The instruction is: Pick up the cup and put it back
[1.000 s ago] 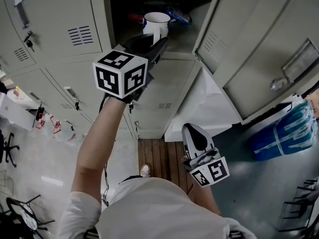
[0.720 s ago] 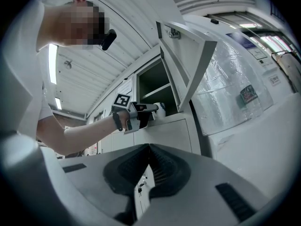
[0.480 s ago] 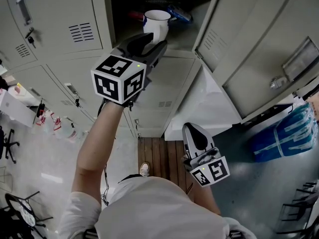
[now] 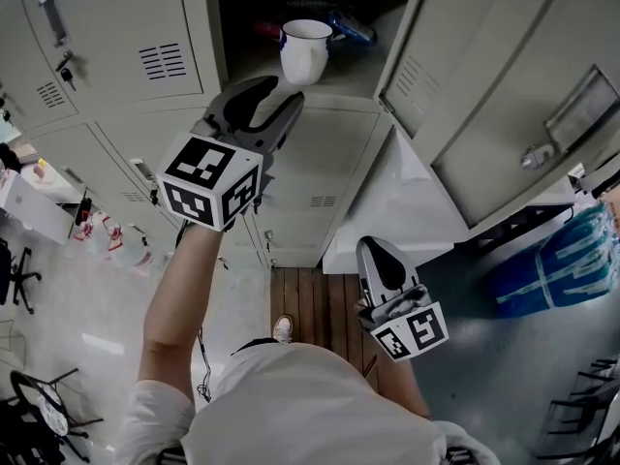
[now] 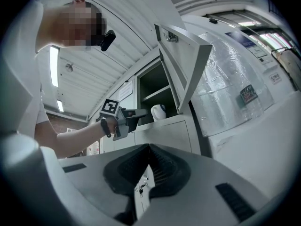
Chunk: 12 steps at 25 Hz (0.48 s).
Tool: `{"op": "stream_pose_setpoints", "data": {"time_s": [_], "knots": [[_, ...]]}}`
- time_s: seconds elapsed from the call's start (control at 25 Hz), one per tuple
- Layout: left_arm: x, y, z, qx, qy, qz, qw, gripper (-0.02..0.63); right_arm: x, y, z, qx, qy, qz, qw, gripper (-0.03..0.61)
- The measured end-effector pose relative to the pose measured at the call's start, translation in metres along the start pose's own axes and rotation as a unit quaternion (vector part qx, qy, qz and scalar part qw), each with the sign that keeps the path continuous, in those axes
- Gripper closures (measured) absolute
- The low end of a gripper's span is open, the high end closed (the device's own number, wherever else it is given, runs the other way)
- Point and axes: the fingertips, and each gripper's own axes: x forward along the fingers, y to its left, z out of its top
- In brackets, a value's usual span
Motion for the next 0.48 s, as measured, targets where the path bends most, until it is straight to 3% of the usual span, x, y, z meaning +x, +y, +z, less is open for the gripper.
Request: {"op": "stream_pose_setpoints", "data": {"time_s": [0.48], "knots": [[-0.045,0.008,-0.025,0.009,-0.009,0.048,0.9988,0.567,-0.005,0.002,0.003,0.0,-0.001,0.002,1.0,0.561]]}}
